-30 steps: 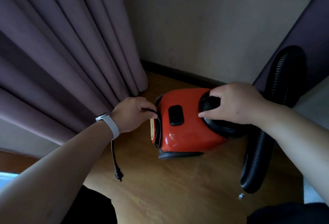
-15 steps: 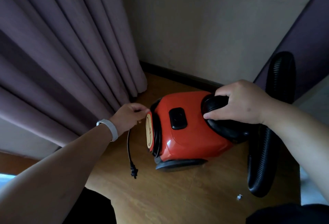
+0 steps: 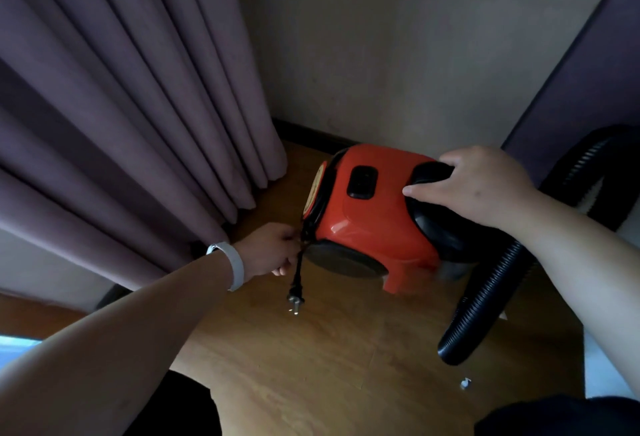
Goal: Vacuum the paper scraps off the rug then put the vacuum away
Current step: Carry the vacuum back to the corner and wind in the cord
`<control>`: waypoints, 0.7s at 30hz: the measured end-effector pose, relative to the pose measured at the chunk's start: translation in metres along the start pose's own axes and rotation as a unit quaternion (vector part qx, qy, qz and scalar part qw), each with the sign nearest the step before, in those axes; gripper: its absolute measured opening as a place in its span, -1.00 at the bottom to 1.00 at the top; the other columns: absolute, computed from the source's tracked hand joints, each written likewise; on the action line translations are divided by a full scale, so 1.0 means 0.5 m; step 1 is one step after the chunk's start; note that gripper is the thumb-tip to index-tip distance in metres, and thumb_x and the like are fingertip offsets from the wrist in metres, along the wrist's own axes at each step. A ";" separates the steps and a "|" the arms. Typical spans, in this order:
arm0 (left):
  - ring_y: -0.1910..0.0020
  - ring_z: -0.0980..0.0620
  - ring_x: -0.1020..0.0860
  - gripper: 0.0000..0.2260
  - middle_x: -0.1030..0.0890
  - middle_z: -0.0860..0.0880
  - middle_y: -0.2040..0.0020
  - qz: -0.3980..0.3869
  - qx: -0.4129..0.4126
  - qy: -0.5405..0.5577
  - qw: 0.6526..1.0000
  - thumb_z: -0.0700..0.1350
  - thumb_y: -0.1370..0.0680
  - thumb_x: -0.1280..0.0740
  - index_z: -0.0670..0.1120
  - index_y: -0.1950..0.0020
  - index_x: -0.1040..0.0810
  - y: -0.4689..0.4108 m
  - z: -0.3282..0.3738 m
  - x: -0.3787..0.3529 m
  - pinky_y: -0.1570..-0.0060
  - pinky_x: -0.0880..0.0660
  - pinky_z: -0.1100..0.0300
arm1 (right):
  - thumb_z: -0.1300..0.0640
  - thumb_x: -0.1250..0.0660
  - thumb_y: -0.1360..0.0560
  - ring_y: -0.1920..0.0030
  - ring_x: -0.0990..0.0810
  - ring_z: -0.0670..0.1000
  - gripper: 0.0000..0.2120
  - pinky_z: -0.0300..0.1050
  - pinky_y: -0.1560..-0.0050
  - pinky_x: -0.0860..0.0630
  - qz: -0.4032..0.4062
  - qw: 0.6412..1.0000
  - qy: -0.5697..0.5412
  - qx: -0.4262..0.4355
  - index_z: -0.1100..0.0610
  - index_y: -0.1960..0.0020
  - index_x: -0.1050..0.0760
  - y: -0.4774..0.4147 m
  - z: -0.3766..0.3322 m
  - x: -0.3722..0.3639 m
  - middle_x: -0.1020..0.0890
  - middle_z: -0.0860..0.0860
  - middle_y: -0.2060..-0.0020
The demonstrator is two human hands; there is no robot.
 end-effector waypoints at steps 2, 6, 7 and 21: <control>0.43 0.02 -0.46 -0.83 -0.52 -0.04 0.45 0.009 -0.001 -0.017 1.000 -0.20 -0.59 -0.25 -0.14 0.20 -0.51 0.001 0.010 0.000 0.39 -0.42 0.17 | -0.42 -0.42 -0.25 0.20 -0.59 0.03 -0.53 -0.09 0.26 -0.44 0.010 1.000 0.024 -0.008 0.01 0.29 -0.57 -0.004 0.006 0.001 -0.62 -0.09 0.33; 0.38 0.01 -0.52 -0.83 -0.57 -0.06 0.38 0.011 0.020 0.008 1.000 -0.15 -0.60 -0.28 -0.13 0.18 -0.52 0.000 0.014 -0.018 0.34 -0.51 0.17 | -0.41 -0.41 -0.28 0.18 -0.58 0.03 -0.54 -0.12 0.27 -0.39 0.009 0.999 0.044 -0.021 0.01 0.27 -0.56 -0.003 0.014 -0.006 -0.61 -0.09 0.31; 0.38 0.03 -0.53 -0.85 -0.57 -0.07 0.35 0.014 0.024 0.015 1.000 -0.16 -0.61 -0.28 -0.13 0.15 -0.52 0.000 0.016 -0.021 0.32 -0.54 0.18 | -0.40 -0.42 -0.29 0.18 -0.59 0.03 -0.54 -0.12 0.27 -0.41 0.006 0.999 0.044 -0.021 0.01 0.27 -0.56 -0.002 0.014 -0.009 -0.61 -0.09 0.31; 0.37 0.00 -0.48 -0.73 -0.48 -0.02 0.42 0.015 0.022 -0.198 0.980 -0.08 -0.53 -0.34 -0.07 0.35 -0.40 -0.048 -0.056 -0.124 0.41 -0.35 0.26 | -0.44 -0.30 -0.39 0.07 -0.64 0.11 -0.54 -0.07 0.21 -0.46 -0.085 0.972 0.192 0.103 -0.04 0.16 -0.47 -0.014 0.021 -0.191 -0.66 0.00 0.17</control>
Point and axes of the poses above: each hand's wrist, its own y-axis away from the middle knuckle, its own x-axis out of the back of the hand, z = x × y, the point moved 9 cm from there along -y, towards the middle knuckle
